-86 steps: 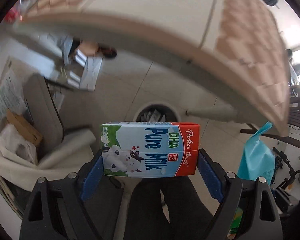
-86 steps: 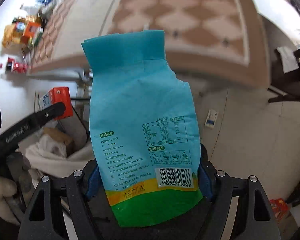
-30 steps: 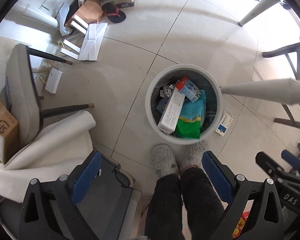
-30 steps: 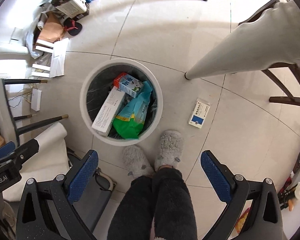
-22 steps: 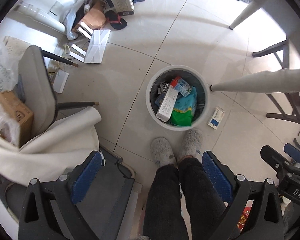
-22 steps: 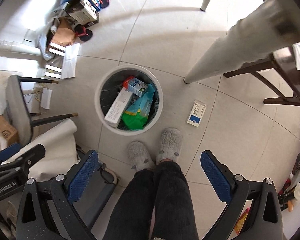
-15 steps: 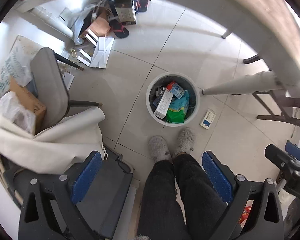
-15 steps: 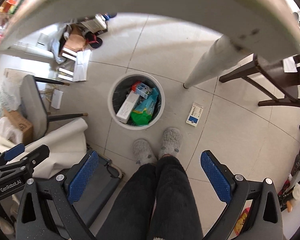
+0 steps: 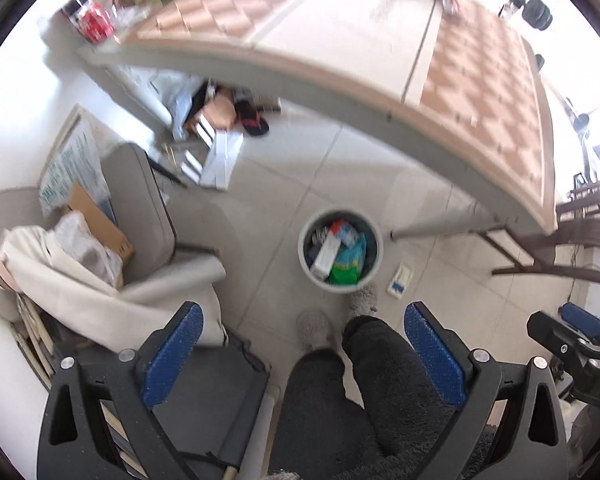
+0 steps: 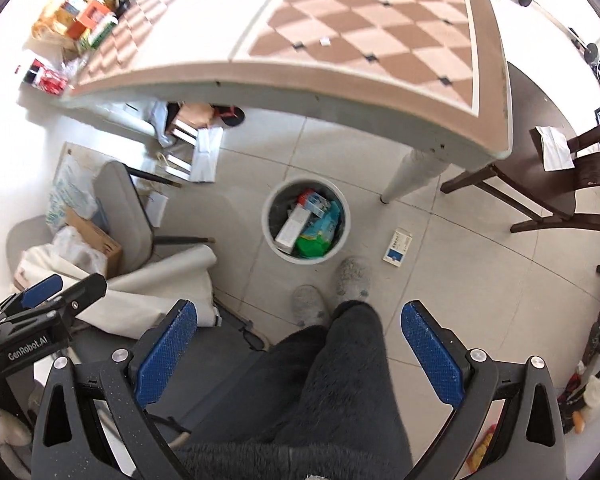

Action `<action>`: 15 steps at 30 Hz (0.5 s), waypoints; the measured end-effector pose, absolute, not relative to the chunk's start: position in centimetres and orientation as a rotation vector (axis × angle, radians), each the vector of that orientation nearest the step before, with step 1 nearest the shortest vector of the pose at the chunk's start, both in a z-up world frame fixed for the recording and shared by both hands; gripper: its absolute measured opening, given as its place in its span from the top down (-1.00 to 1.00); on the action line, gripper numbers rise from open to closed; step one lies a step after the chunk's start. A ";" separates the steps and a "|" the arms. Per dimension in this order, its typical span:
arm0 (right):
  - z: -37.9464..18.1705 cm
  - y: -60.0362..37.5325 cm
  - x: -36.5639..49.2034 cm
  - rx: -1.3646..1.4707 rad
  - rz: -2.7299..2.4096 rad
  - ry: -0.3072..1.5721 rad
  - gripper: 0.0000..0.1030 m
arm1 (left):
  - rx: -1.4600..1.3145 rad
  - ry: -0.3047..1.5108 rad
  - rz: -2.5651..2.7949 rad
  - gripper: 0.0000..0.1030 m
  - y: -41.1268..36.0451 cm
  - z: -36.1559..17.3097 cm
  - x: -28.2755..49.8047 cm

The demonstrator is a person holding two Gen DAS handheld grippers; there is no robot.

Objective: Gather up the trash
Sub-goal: 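Raise both tools from the bin back toward the table, then grasp the black round lid with the left tool while the right grasps the red duck-neck wrapper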

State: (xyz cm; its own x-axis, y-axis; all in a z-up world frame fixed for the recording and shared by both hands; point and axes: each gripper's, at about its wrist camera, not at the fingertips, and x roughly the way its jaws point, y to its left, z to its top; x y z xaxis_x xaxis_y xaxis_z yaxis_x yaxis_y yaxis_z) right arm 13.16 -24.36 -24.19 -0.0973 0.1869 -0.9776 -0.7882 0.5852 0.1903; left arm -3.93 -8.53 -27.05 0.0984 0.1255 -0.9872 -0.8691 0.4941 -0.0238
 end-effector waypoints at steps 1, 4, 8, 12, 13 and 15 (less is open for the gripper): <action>-23.4 -24.0 13.5 -0.536 0.899 1.436 -1.00 | -0.748 1.240 0.858 -1.00 -8.0 -26.4 -3.8; -21.3 -22.1 14.9 -0.495 0.921 1.412 -1.00 | -0.706 1.207 0.871 -1.00 -5.8 -24.7 -2.1; -19.2 -18.6 18.1 -0.434 0.944 1.384 -1.00 | -0.650 1.159 0.905 -1.00 -2.1 -22.6 1.7; -17.2 -13.3 23.4 -0.396 0.948 1.350 -1.00 | -0.625 1.138 0.922 -1.00 2.7 -21.5 6.7; -16.9 -11.7 25.1 -0.395 0.948 1.345 -1.00 | -0.624 1.139 0.925 -1.00 4.2 -21.5 8.3; -16.8 -8.6 28.6 -0.389 0.939 1.335 -1.00 | -0.631 1.151 0.942 -1.00 7.5 -21.7 11.4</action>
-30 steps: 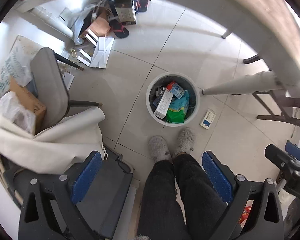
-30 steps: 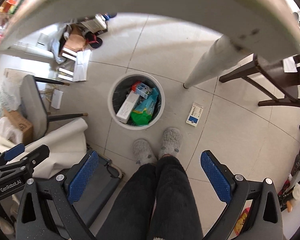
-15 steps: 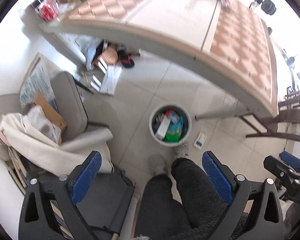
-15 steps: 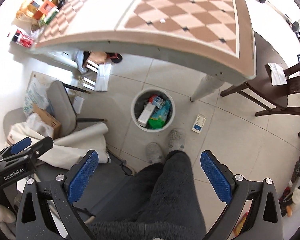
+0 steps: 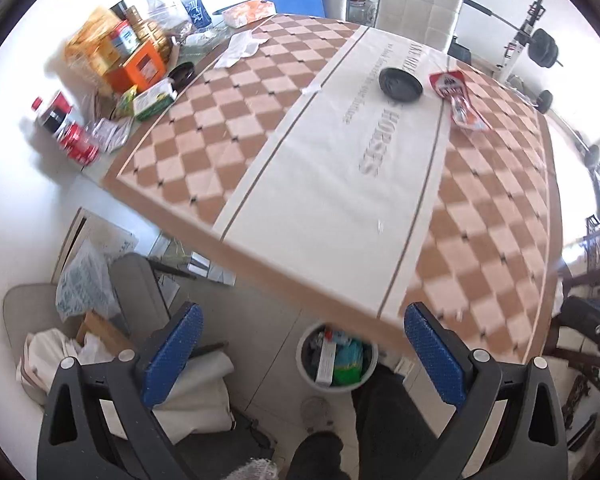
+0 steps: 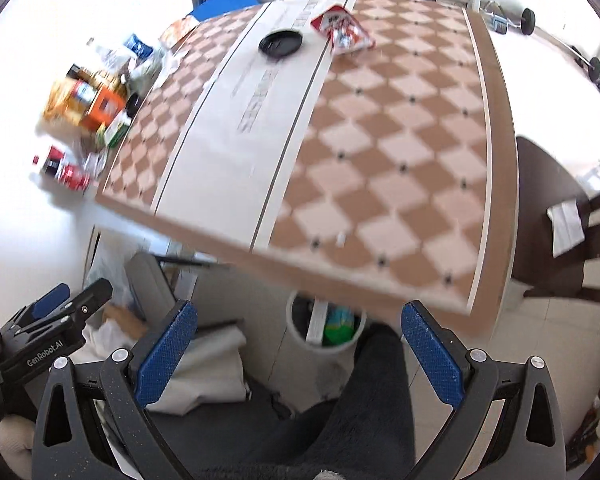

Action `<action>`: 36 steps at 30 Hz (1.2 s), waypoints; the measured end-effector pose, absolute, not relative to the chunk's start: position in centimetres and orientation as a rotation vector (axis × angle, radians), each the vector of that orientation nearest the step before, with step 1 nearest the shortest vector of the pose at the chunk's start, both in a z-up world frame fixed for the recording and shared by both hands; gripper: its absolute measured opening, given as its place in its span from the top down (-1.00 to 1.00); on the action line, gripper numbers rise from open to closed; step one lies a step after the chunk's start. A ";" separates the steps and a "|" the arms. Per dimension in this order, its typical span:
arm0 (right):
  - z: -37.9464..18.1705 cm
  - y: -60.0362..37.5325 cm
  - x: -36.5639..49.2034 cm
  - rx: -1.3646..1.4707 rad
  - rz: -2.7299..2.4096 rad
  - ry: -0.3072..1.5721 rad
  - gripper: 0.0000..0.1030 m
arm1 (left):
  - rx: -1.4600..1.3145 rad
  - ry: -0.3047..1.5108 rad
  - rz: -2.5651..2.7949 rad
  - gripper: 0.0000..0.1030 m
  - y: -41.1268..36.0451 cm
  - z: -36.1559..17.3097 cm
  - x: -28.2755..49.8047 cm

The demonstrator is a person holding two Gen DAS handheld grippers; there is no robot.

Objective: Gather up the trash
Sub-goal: 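Grasp the black round lid with the left tool while the right grasps the red duck-neck wrapper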

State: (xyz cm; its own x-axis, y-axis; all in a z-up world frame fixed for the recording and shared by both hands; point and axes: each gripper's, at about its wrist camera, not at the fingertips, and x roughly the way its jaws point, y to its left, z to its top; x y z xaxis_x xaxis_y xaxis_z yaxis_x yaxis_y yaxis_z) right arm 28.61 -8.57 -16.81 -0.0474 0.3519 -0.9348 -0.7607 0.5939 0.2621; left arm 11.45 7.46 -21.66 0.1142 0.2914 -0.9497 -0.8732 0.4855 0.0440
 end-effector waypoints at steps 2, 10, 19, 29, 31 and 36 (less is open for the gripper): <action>-16.8 -4.8 33.1 -0.391 0.919 1.328 -1.00 | -0.664 1.168 0.938 -1.00 10.9 -22.1 14.8; -22.9 12.4 50.6 -0.440 0.807 1.353 -1.00 | -0.730 1.252 0.975 -1.00 22.6 -26.8 27.4; -33.2 25.7 56.7 -0.642 0.817 1.413 -1.00 | -0.954 1.225 0.965 -0.98 30.7 -32.3 33.3; -32.7 27.5 58.6 -0.746 0.853 1.295 -0.30 | -0.988 1.256 0.823 0.62 32.4 -35.7 38.3; -32.8 26.9 59.7 -0.743 0.847 1.298 -0.28 | -0.971 1.267 0.813 0.89 32.0 -35.9 38.6; -32.3 25.3 60.7 -0.700 0.860 1.318 -0.10 | -0.904 1.263 0.844 0.95 30.6 -35.1 38.4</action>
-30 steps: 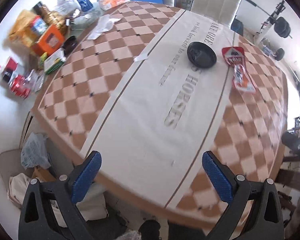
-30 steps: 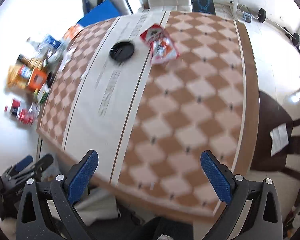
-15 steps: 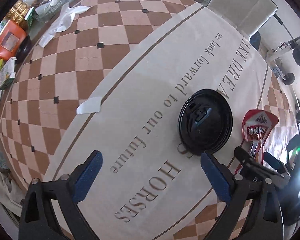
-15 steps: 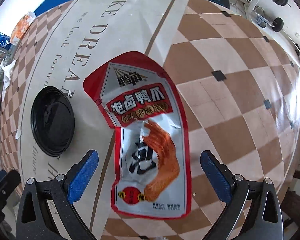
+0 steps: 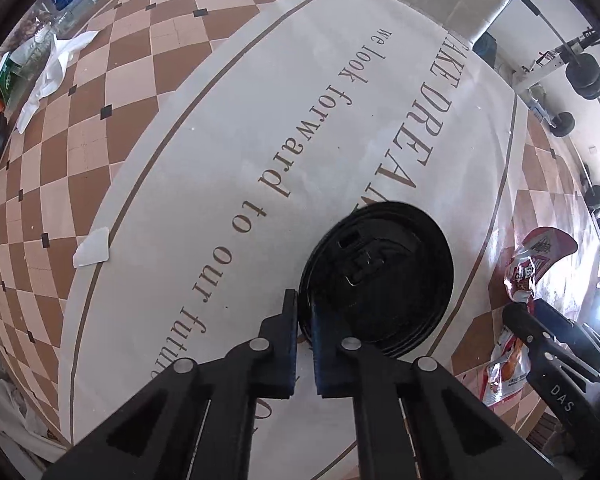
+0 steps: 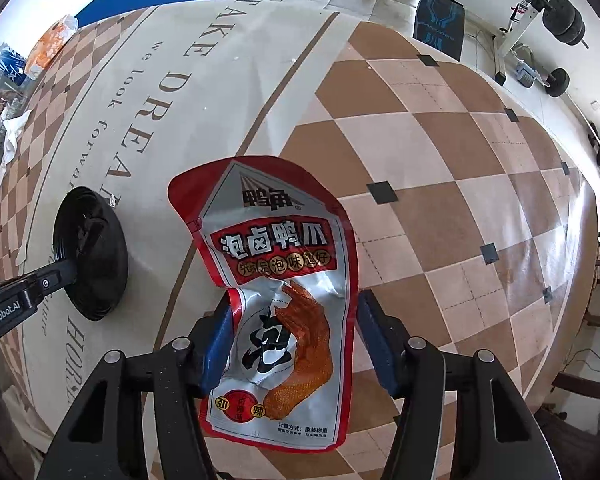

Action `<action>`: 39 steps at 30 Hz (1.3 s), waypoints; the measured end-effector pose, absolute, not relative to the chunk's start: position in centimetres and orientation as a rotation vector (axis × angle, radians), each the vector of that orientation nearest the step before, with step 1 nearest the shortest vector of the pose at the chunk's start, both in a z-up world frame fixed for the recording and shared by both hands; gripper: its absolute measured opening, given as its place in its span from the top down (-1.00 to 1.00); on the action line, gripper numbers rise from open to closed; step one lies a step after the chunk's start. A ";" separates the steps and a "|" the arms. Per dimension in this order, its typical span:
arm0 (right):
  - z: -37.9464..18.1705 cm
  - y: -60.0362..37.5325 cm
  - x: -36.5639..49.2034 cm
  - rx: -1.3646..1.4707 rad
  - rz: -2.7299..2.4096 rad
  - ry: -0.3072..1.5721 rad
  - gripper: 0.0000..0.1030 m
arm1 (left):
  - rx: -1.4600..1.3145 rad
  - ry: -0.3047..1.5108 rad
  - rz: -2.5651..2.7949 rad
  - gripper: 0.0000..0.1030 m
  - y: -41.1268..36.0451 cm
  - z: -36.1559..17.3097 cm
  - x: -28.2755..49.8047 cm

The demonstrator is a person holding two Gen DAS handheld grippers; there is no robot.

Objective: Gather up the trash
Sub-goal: 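Grasp the black round lid with the left tool while the right grasps the red duck-neck wrapper, then carry the lid and red wrapper to the bin and release the wrapper from the right tool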

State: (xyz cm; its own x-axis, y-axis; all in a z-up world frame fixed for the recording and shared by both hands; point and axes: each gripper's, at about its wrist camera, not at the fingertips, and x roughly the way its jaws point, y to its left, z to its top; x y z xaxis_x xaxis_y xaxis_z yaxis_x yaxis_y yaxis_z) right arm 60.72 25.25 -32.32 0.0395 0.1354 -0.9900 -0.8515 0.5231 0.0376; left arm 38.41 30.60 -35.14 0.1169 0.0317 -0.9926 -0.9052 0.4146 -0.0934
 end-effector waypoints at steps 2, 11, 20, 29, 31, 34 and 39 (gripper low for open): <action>-31.8 24.8 60.8 -0.677 0.872 1.320 0.10 | -0.882 1.250 0.854 0.95 30.1 -34.3 38.0; -30.9 21.8 61.2 -0.536 0.890 1.359 0.74 | -0.824 1.171 0.882 0.97 27.4 -29.8 33.9; -27.1 18.6 59.5 -0.387 0.931 1.390 0.90 | -0.805 1.105 0.901 0.97 25.7 -27.8 32.8; -23.2 14.7 56.2 -0.317 0.993 1.354 0.99 | -0.794 1.049 0.905 0.97 21.9 -24.9 28.4; -22.2 13.7 55.2 -0.303 1.003 1.346 0.99 | -0.788 1.035 0.903 0.97 20.9 -24.3 27.3; -20.4 11.9 52.9 -0.286 1.030 1.329 0.99 | -0.776 1.019 0.904 0.97 19.1 -23.3 25.3; -17.6 7.9 47.8 -0.274 1.064 1.288 0.99 | -0.759 0.998 0.887 0.97 15.4 -22.1 21.3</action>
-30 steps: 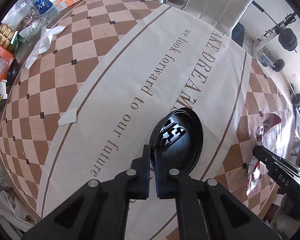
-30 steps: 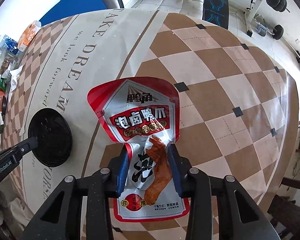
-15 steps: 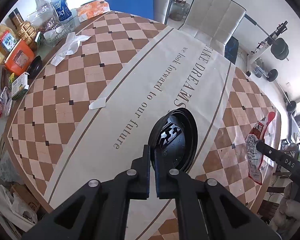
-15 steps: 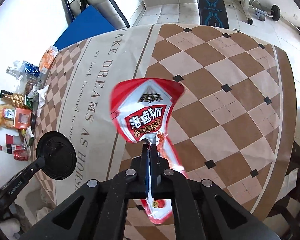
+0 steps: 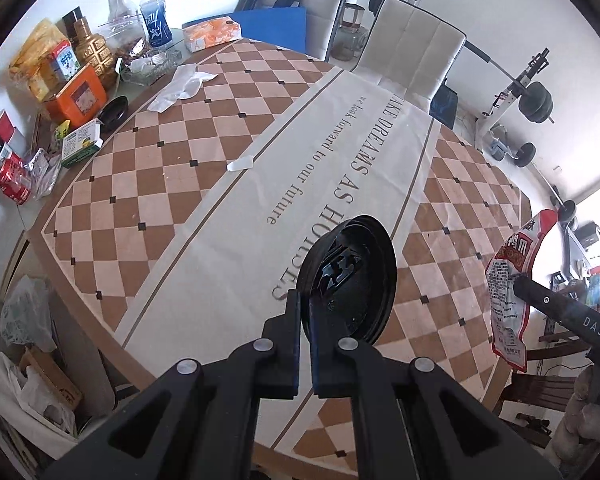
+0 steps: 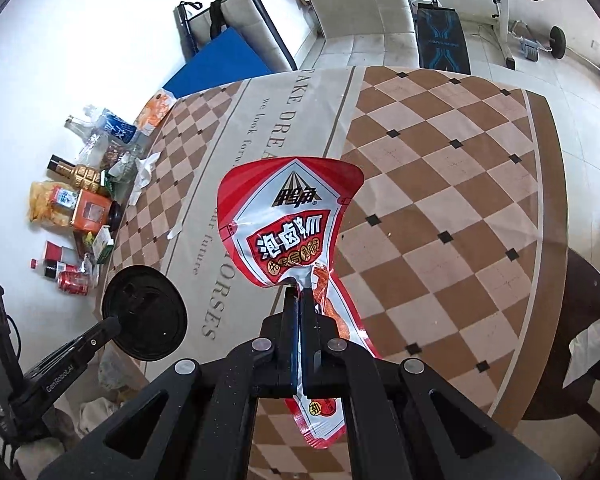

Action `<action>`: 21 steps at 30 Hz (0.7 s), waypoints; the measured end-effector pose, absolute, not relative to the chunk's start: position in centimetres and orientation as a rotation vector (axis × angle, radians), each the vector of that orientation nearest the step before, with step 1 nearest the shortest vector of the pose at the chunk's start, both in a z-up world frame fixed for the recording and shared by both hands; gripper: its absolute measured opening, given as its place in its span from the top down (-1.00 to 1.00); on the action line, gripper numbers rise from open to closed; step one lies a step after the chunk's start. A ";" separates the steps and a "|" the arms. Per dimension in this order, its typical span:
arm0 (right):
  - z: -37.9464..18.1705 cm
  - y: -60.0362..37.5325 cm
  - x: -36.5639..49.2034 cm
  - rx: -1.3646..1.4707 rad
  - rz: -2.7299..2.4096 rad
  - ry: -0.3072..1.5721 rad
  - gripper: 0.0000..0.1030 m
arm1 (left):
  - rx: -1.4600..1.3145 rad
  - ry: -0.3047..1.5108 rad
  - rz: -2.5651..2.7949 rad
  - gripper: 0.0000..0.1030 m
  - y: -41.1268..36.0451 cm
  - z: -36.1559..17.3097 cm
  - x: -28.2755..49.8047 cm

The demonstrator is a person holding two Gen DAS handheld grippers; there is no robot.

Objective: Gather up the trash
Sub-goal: 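Carry the lid and red wrapper to the bin and release the wrapper from the right tool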

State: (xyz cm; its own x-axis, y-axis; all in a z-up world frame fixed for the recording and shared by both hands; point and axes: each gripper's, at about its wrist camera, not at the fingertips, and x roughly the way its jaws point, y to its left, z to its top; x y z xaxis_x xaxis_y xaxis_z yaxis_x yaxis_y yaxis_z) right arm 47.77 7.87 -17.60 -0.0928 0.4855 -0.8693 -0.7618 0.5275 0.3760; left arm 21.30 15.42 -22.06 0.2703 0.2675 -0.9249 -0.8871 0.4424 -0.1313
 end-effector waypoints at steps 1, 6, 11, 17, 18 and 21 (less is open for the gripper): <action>-17.2 7.0 46.8 -0.273 1.068 1.282 0.99 | -0.751 0.995 0.882 0.97 14.5 -21.8 20.3; -15.6 1.5 39.8 -0.261 1.080 1.257 0.99 | -0.731 0.994 0.851 0.97 10.0 -21.1 15.3; -15.4 -4.5 32.0 -0.235 1.080 1.262 0.99 | -0.727 0.996 0.819 0.97 5.3 -21.0 9.9; -17.4 -11.2 24.5 -0.211 1.078 1.327 0.99 | -0.753 1.037 0.792 0.97 1.1 -22.9 5.0; -18.0 -12.0 23.6 -0.215 1.076 1.341 0.99 | -0.764 1.047 0.788 0.97 0.5 -23.5 4.3; -20.0 -14.2 20.7 -0.248 1.078 1.391 0.99 | -0.794 1.083 0.785 0.97 -1.1 -25.6 2.8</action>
State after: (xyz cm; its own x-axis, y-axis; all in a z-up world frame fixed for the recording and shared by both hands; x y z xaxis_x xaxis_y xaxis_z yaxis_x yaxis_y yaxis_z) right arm 20.75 -14.20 -20.04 -0.1814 0.4621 -0.8681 -0.7254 0.5332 0.4354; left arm 2.76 -1.05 -25.64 0.2717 0.1550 -0.9498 -0.8547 0.4925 -0.1641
